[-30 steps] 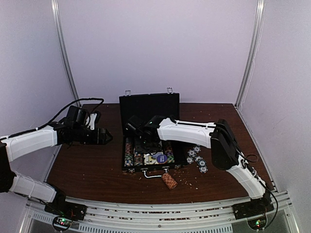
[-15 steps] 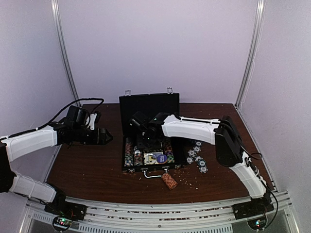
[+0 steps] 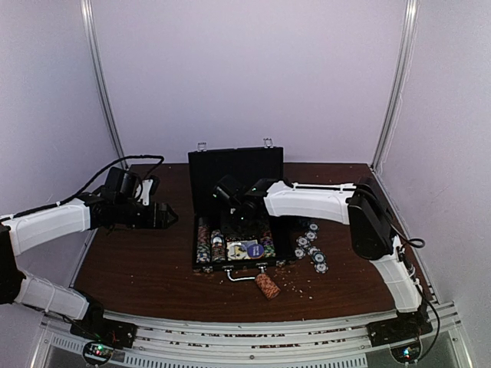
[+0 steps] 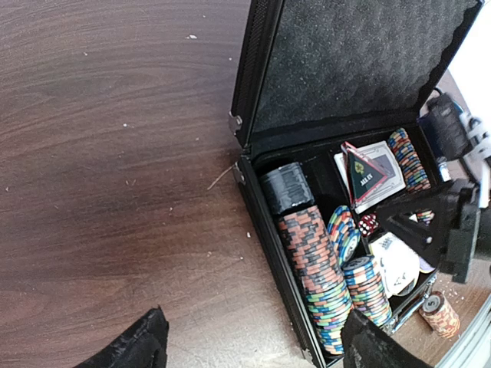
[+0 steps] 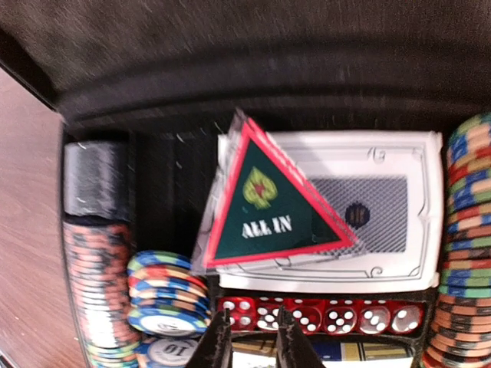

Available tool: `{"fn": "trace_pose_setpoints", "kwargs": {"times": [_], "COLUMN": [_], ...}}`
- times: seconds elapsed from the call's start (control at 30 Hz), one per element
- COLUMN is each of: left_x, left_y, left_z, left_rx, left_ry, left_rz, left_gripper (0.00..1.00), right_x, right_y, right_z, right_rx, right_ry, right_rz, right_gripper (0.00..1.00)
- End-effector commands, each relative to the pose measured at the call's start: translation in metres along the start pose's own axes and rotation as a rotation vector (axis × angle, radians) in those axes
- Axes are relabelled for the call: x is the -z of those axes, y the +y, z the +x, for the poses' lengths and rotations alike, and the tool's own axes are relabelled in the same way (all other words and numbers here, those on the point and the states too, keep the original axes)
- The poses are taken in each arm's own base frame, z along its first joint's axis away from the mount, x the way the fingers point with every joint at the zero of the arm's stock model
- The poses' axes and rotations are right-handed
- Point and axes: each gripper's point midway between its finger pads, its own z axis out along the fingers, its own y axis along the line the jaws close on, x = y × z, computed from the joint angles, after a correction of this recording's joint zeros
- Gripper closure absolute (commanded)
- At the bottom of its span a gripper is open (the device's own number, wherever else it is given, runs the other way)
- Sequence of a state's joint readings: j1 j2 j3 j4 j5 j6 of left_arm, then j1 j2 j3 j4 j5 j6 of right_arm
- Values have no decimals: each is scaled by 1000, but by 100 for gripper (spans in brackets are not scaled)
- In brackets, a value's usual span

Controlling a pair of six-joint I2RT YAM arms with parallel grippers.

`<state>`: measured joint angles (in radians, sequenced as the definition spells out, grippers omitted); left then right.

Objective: Pack up texas hold em set
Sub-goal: Adjust the dice in the slot.

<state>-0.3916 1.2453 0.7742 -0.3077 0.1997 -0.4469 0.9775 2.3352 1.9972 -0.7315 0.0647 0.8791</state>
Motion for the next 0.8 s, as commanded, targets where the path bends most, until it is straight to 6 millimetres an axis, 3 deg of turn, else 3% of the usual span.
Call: {"fn": "trace_pose_setpoints", "kwargs": {"times": [0.0, 0.47, 0.6, 0.77], "left_x": [1, 2, 3, 7], "left_y": [-1, 0, 0, -9], "left_z": [-8, -9, -10, -14], "left_rx": [0, 1, -3, -25], "left_ry": [-35, -38, -45, -56], "left_rz": [15, 8, 5, 53], "left_gripper": [19, 19, 19, 19], "right_x": [1, -14, -3, 26], "right_y": [8, 12, 11, 8], "right_z": [4, 9, 1, -13], "right_rx": [-34, -43, -38, -11], "right_ry": [18, 37, 6, -47], "right_rz": [-54, -71, -61, -57], "right_gripper": [84, 93, 93, 86]}}
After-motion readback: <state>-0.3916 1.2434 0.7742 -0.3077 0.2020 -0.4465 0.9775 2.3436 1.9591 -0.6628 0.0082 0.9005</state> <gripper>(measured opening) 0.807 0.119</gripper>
